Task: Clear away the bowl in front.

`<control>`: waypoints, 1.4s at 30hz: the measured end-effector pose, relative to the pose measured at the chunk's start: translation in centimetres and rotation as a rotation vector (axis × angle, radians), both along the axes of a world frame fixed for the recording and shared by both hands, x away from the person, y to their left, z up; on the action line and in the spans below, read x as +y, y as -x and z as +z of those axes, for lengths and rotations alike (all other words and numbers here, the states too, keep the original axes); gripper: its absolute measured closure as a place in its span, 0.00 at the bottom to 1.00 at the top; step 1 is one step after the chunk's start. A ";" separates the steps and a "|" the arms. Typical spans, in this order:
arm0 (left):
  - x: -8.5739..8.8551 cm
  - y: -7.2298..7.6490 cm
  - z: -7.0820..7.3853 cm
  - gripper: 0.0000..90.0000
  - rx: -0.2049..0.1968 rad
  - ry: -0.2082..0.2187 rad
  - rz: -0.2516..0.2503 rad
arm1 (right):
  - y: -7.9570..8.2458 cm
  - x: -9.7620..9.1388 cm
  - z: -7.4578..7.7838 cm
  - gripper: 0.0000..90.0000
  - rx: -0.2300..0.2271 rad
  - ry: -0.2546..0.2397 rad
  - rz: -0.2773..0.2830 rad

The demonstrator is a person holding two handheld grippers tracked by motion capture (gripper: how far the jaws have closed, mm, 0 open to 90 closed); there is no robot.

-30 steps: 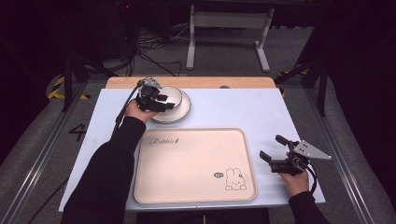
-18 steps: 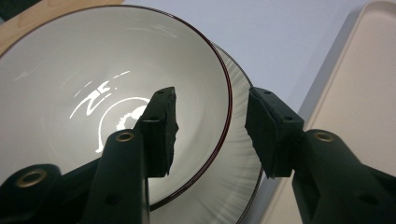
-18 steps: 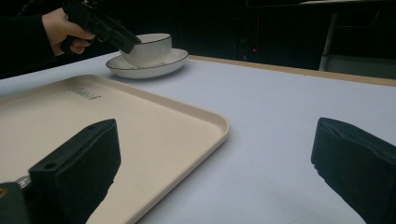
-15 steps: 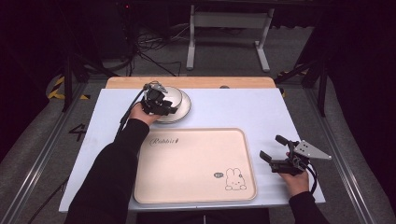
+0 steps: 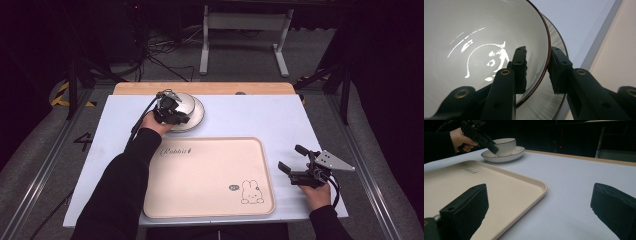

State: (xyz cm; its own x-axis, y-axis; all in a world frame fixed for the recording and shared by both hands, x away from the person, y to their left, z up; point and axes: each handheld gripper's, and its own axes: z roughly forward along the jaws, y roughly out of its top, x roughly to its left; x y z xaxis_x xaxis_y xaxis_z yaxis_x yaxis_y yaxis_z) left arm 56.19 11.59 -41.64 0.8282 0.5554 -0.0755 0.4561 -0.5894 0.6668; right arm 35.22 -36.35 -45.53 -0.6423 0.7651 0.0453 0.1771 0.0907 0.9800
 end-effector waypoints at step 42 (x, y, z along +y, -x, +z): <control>1.4 1.8 4.5 0.92 -0.035 0.148 0.012 | 0.0 -0.1 0.0 0.02 0.010 -0.016 0.005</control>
